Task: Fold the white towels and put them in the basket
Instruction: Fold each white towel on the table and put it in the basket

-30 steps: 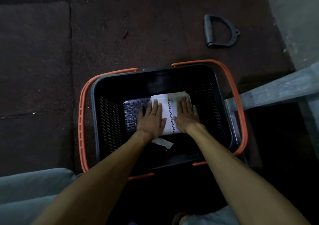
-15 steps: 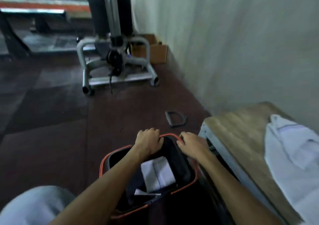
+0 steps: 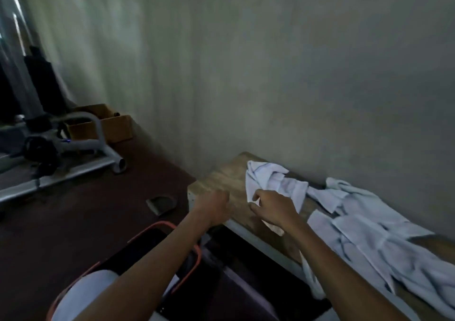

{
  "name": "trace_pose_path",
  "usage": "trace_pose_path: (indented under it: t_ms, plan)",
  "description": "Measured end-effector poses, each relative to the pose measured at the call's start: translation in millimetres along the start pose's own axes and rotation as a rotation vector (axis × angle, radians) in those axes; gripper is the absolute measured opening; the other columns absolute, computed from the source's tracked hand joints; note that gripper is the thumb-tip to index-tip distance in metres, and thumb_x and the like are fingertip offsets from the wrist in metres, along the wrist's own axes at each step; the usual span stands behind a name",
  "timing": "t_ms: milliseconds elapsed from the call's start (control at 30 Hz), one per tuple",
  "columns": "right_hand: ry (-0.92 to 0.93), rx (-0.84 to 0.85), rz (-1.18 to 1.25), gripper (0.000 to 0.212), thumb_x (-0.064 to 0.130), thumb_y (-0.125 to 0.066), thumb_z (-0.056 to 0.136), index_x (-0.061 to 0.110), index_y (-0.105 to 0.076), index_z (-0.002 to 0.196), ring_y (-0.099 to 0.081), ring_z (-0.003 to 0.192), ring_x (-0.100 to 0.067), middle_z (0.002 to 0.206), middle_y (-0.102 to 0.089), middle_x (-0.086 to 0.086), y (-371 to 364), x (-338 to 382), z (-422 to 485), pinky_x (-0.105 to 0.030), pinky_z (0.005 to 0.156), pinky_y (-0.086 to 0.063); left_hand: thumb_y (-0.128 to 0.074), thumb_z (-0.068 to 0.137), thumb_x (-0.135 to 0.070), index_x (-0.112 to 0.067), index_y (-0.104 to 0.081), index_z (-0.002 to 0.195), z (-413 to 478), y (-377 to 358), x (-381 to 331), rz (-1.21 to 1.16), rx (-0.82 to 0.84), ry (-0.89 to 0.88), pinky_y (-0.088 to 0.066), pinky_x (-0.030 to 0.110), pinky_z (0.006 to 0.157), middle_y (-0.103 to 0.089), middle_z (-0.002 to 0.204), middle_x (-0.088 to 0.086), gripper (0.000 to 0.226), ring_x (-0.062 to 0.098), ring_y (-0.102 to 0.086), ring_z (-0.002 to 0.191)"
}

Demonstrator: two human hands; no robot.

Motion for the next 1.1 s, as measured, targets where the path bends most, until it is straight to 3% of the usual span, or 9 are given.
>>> trace_pose_path:
  t_ms: [100,200,367,600,733,900,1100]
  plan:
    - [-0.102,-0.004,0.032,0.032,0.048,-0.047,0.087,0.025,-0.057,0.106,-0.061,0.101,-0.024,0.102,-0.068,-0.001,8.5,-45.9,-24.5,-0.03,0.072,-0.039,-0.041,0.09,-0.045,-0.015,-0.055,0.114,14.3,-14.8,-43.4,-0.022,0.015,-0.082,-0.045,0.039,0.091,-0.059,0.12,0.01,0.041,0.031,-0.056,0.109]
    - [-0.227,-0.052,0.035,0.022,0.046,-0.047,0.085,0.026,-0.056,0.09,-0.061,0.099,-0.024,0.101,-0.066,0.0,15.0,-91.1,-53.1,-0.029,0.07,-0.039,-0.04,0.093,-0.045,-0.012,-0.054,0.113,25.4,-32.9,-84.2,-0.027,0.067,-0.214,-0.042,0.034,0.083,-0.059,0.118,0.01,0.041,0.029,-0.056,0.106]
    - [-0.395,-0.06,0.022,0.026,0.044,-0.047,0.088,0.027,-0.061,0.101,-0.059,0.102,-0.021,0.106,-0.066,0.003,16.3,-151.4,-97.1,-0.03,0.07,-0.041,-0.037,0.092,-0.049,-0.016,-0.052,0.114,37.1,-59.2,-141.8,0.002,0.108,-0.353,-0.044,0.038,0.084,-0.057,0.118,0.007,0.042,0.027,-0.057,0.105]
    - [-0.573,-0.049,0.01,0.015,0.036,-0.048,0.085,0.029,-0.06,0.089,-0.061,0.1,-0.023,0.102,-0.068,0.003,-4.8,-198.7,-135.0,-0.031,0.073,-0.043,-0.04,0.092,-0.048,-0.017,-0.054,0.113,41.4,-113.7,-178.4,-0.01,0.226,-0.482,-0.043,0.036,0.084,-0.058,0.118,0.004,0.04,0.025,-0.055,0.11]
    - [-0.626,-0.052,-0.004,0.019,0.031,-0.049,0.085,0.027,-0.063,0.098,-0.06,0.104,-0.026,0.108,-0.066,-0.001,-18.8,-212.8,-142.8,-0.032,0.078,-0.044,-0.042,0.091,-0.046,-0.016,-0.056,0.11,48.8,-135.6,-189.0,-0.025,0.254,-0.516,-0.042,0.034,0.084,-0.057,0.114,0.005,0.038,0.026,-0.054,0.11]
    - [-0.702,-0.126,-0.042,0.037,0.034,-0.054,0.087,0.018,-0.053,0.12,-0.048,0.116,-0.028,0.122,-0.05,-0.008,-31.8,-228.7,-142.2,-0.036,0.085,-0.045,-0.045,0.089,-0.04,-0.011,-0.059,0.1,57.7,-152.3,-208.2,-0.045,0.109,-0.589,-0.044,0.037,0.082,-0.056,0.106,0.01,0.035,0.029,-0.054,0.101]
    - [-0.704,-0.154,-0.084,0.031,0.03,-0.049,0.092,0.016,-0.054,0.119,-0.052,0.111,-0.028,0.118,-0.052,-0.008,-32.6,-243.5,-134.9,-0.036,0.082,-0.046,-0.044,0.093,-0.034,-0.017,-0.055,0.112,71.1,-155.2,-242.8,-0.093,0.123,-0.688,-0.036,0.039,0.09,-0.051,0.118,0.005,0.028,0.025,-0.046,0.113]
Point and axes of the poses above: each hand's wrist, its own z-axis towards the middle knuckle, its own y-axis out of the back of the hand, x = y × z, the point moved 1 cm from there along z, towards the middle knuckle
